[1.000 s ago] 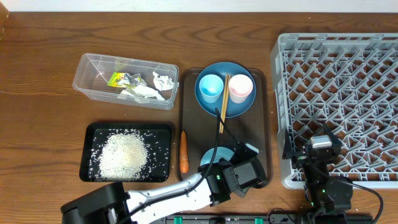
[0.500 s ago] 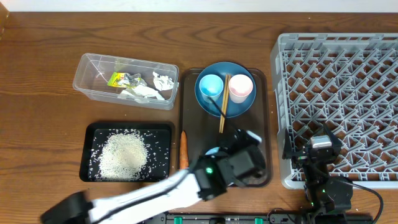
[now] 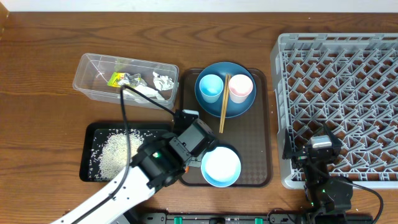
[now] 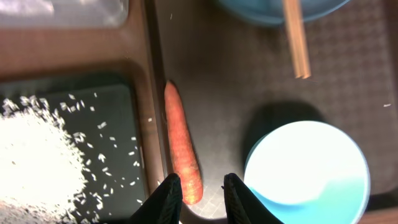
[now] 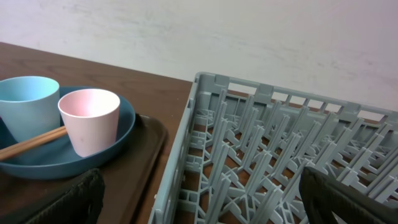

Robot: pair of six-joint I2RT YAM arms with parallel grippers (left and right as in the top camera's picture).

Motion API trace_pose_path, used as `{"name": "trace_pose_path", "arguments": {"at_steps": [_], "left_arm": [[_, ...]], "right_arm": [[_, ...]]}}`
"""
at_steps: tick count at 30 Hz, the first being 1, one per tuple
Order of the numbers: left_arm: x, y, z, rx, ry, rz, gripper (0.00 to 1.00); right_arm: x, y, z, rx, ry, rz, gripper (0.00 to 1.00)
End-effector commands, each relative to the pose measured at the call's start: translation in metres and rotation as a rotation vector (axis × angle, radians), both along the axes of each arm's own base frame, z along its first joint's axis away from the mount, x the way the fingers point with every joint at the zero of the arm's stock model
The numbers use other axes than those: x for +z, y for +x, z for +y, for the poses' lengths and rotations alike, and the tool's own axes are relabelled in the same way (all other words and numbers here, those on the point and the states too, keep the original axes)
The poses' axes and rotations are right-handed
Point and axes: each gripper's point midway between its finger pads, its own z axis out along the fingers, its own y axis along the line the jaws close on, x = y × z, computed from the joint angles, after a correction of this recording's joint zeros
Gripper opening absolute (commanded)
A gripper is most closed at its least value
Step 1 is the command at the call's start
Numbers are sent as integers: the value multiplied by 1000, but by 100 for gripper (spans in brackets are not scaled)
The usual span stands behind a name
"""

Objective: Sort waste into correct bins and load items into the dishwasher rack
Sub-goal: 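Carry the empty bowl back and set it on the brown tray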

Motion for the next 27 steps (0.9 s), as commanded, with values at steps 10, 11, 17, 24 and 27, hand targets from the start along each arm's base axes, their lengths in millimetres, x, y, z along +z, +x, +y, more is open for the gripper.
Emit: {"name": "trace_pose_path", "arguments": {"at_steps": [10, 11, 17, 24, 27], "left_arm": [[-87, 5, 4, 87, 167, 131, 27], [-90, 6, 6, 99, 180, 134, 27], [-110, 2, 11, 163, 222, 185, 32], [-116, 2, 12, 171, 233, 195, 34], [-116, 1, 12, 187, 227, 197, 34]], "right_arm": [[-1, 0, -3, -13, -7, 2, 99], [-1, 0, -3, -13, -7, 2, 99], [-1, 0, -3, -13, -7, 2, 99], [-1, 0, -3, -13, -7, 2, 99], [-1, 0, -3, -13, -7, 2, 99]]}}
